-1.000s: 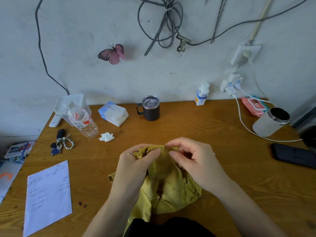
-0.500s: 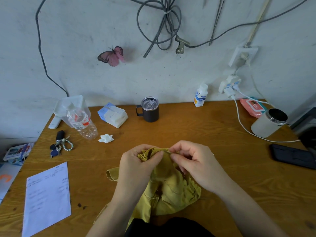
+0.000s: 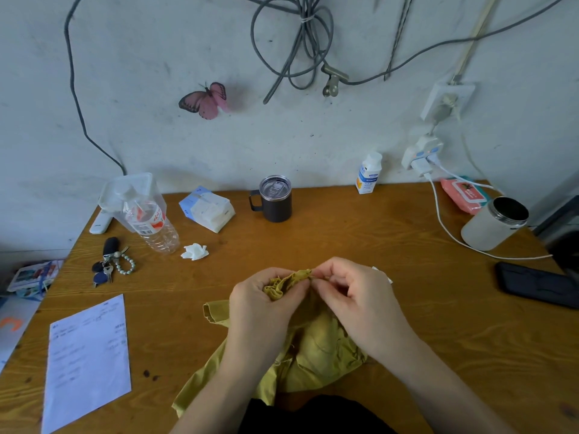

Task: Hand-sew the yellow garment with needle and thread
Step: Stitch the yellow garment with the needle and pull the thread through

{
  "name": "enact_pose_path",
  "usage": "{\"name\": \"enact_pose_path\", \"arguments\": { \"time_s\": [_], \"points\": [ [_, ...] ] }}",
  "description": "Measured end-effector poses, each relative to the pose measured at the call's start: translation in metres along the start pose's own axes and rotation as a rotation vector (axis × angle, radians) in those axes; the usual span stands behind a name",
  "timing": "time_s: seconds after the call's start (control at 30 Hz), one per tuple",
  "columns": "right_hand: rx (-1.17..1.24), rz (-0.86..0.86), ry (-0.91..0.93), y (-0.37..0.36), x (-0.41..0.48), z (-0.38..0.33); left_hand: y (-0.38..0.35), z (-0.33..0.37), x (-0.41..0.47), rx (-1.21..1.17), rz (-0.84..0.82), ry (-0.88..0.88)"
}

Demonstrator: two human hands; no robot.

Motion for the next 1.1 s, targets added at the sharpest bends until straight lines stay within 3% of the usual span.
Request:
{"name": "enact_pose_path", "arguments": {
  "time_s": [0.57,0.77,1.1],
  "points": [
    [0.584,-0.369,-0.264,-0.012,0.000,0.020,-0.020,-0.015,0.002,-0.431,-0.322,0.320],
    [0.671,-0.413,-0.281,-0.014,-0.002,0.022,-0.026,-0.014,0.000,-0.513,-0.428,0.355],
    [0.780,-0.459,-0.299,-0.021,-0.005,0.021,-0.032,-0.017,-0.004,-0.592,-0.459,0.394]
  ]
}}
Point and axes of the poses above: each hand's wrist, its own x-axis towards the middle knuckle, its own y-axis out of the back of the hand, z = x × y, the point moved 10 cm from there along x, towards the middle knuckle, and after that the axes turned 1 degree about x, right-handed, at the moved point
